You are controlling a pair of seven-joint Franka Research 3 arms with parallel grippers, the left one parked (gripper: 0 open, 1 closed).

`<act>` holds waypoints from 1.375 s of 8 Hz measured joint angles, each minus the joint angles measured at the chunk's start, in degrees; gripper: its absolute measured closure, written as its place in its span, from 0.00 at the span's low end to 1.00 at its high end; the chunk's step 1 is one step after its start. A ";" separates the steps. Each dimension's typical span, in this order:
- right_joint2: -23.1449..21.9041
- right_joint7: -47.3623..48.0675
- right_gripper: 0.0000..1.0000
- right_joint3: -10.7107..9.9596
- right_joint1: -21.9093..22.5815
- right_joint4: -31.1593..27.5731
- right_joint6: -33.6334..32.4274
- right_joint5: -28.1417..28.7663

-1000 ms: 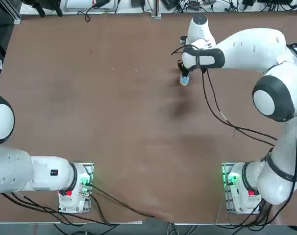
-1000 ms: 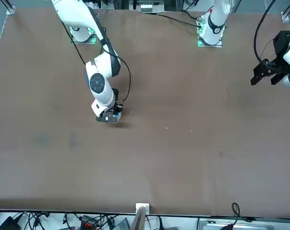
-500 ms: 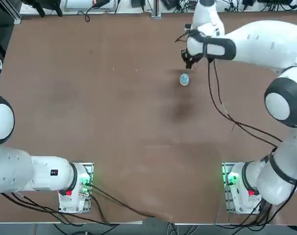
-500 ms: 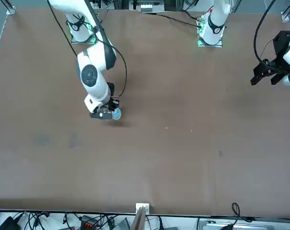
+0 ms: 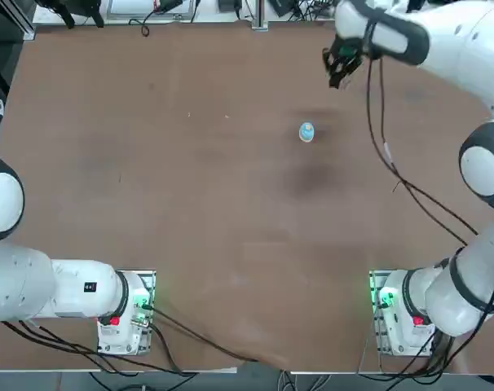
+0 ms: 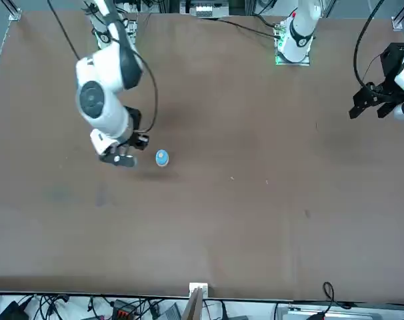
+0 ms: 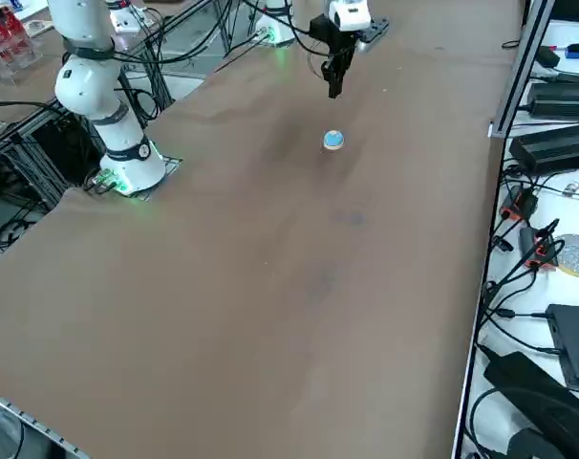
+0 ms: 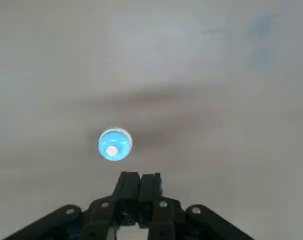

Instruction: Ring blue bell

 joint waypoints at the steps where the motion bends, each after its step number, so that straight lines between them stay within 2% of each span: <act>1: -0.06 -1.12 0.99 -0.08 -2.33 3.00 -3.50 -0.04; 3: -0.66 -4.14 0.98 -0.64 -5.29 6.62 -7.43 -0.04; 5: -2.12 -6.93 0.96 -2.55 -8.61 8.53 -8.63 -0.03; 7: -4.04 -9.99 0.67 -3.30 -13.05 9.31 -11.89 -0.40; 9: -5.32 -13.38 0.33 -3.97 -15.17 9.35 -12.42 -1.03; 11: -7.08 -21.37 0.00 -4.56 -16.97 9.69 -13.28 -1.15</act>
